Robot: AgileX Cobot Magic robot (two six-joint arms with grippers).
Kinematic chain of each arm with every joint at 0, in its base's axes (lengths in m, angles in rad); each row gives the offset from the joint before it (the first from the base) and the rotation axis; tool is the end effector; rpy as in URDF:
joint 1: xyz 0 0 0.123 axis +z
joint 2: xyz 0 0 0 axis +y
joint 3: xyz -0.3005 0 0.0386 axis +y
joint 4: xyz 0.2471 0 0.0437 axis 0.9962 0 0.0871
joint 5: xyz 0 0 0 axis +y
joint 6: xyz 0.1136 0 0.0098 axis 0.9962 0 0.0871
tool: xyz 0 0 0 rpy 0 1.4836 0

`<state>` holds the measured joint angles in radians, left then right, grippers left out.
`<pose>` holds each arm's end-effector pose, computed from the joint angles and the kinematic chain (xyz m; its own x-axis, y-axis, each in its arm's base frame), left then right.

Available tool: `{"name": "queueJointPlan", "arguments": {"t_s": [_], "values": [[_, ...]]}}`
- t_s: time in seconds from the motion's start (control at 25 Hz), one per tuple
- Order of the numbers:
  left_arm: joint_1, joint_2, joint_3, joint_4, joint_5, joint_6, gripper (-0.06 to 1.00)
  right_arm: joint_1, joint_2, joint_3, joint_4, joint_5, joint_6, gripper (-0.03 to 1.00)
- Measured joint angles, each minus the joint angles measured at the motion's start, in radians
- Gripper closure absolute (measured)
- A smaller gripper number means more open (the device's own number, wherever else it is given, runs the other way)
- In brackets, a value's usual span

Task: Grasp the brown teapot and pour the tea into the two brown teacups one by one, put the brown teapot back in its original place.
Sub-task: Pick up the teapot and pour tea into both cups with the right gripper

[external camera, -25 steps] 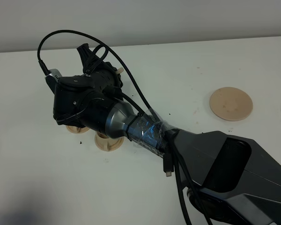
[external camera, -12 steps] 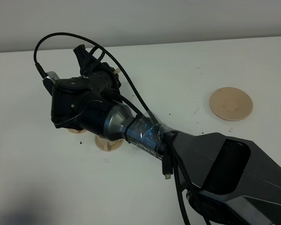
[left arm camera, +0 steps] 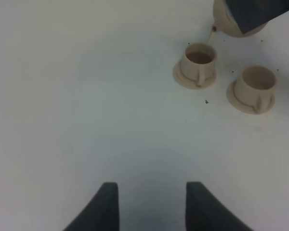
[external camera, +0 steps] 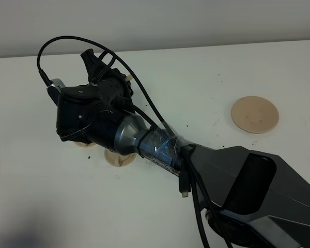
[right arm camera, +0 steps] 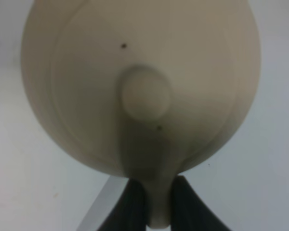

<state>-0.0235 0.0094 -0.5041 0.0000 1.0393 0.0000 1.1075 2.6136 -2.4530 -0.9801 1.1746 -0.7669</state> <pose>-0.0012 0.0000 0.2697 -0.4415 0.0104 -0.8972 0.0235 0.9997 0.0000 0.3327 0.4703 0.1830 0.2699 -0.8409 0.4691 -0.4696 -0.5403 -0.6982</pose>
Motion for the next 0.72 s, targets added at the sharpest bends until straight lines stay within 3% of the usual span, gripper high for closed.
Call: {"name": "queueJointPlan", "arguments": {"t_s": [0.72], "values": [[0.0,0.0,0.0,0.0,0.0,0.0,0.57,0.0,0.0,0.0,0.007,-0.003,-0.002,0.84]]}}
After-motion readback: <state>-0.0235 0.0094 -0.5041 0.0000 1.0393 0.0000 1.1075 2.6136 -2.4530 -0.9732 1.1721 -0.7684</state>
